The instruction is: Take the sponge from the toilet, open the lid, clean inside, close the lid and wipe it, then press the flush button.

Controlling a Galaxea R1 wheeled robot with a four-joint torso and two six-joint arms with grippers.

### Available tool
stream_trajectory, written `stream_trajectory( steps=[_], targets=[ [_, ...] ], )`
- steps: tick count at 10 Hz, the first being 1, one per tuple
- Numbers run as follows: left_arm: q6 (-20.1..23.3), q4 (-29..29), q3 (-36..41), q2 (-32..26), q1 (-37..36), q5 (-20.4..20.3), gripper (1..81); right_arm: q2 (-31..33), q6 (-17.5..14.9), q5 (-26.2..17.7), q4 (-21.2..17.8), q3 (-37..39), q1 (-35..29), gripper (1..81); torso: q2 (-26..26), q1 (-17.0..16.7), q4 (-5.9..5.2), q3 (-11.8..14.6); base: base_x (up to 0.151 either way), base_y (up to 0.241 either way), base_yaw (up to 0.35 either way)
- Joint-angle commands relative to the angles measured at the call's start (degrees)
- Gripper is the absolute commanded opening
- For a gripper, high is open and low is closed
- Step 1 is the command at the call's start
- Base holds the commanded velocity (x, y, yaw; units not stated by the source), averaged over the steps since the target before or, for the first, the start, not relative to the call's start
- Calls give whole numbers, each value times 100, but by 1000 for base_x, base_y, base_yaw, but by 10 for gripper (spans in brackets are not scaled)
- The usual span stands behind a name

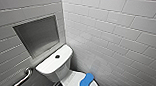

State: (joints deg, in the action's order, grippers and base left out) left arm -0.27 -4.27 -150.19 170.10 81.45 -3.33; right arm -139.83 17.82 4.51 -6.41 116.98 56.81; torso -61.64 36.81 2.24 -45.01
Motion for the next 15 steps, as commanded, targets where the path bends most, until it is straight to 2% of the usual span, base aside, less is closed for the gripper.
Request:
stream_trajectory(
  steps=[1, 2, 4, 6, 7, 8, 10, 12, 13, 14, 15],
  targets=[
    [-17, 14, 24, -19, 25, 394, 811, 242, 160, -258, -62, -71, -735, 811, 2, -2, 0, 2, 0, 0, 0],
    [-17, 14, 24, -19, 25, 394, 811, 165, 169, -283, -62, -54, -849, 811, -617, 396, 0, -22, 0, 0, 0],
    [-17, 14, 24, -1, 25, 394, 811, 75, 309, -451, -62, -44, -1148, 811, -737, 470, 0, -37, 0, 0, 0],
    [-17, 14, 24, -1, 34, 394, 811, 66, 318, -583, -62, -62, -1438, 811, -1093, 687, 0, -37, 0, 0, 0],
    [-17, 14, 24, 7, 34, 394, 811, 49, 318, -697, -62, -71, -1553, 811, -1303, 817, 0, -217, 0, 0, 0],
    [-17, 14, 16, 16, 26, 394, 811, 31, 318, -697, -62, -71, -1641, 811, -1513, 948, 0, -535, 0, 0, 0],
    [-17, 14, 16, 25, 34, 394, 811, 5, 318, -698, -62, -115, -1861, 811, -1828, 1143, 0, -733, 0, 0, 0],
    [-17, 14, 16, 25, 34, 394, 811, -39, 318, -846, -62, -89, -2054, 811, -2223, 1393, 0, -1090, 0, 0, 0],
    [-17, 14, 16, 25, 34, 395, 811, -66, 318, -925, -62, -63, -2193, 811, -1871, 1163, 0, -1200, 0, 0, 0],
    [-17, 14, 16, 25, 34, 403, 811, -57, 327, -1021, -71, -88, -2406, 811, -2059, 1281, 0, -936, 0, 0, 0],
    [-17, 14, 24, 34, 34, 403, 811, -66, 327, -1171, -71, -159, -2563, 811, -2127, 1329, 0, -999, 0, 0, 0]
  ],
)
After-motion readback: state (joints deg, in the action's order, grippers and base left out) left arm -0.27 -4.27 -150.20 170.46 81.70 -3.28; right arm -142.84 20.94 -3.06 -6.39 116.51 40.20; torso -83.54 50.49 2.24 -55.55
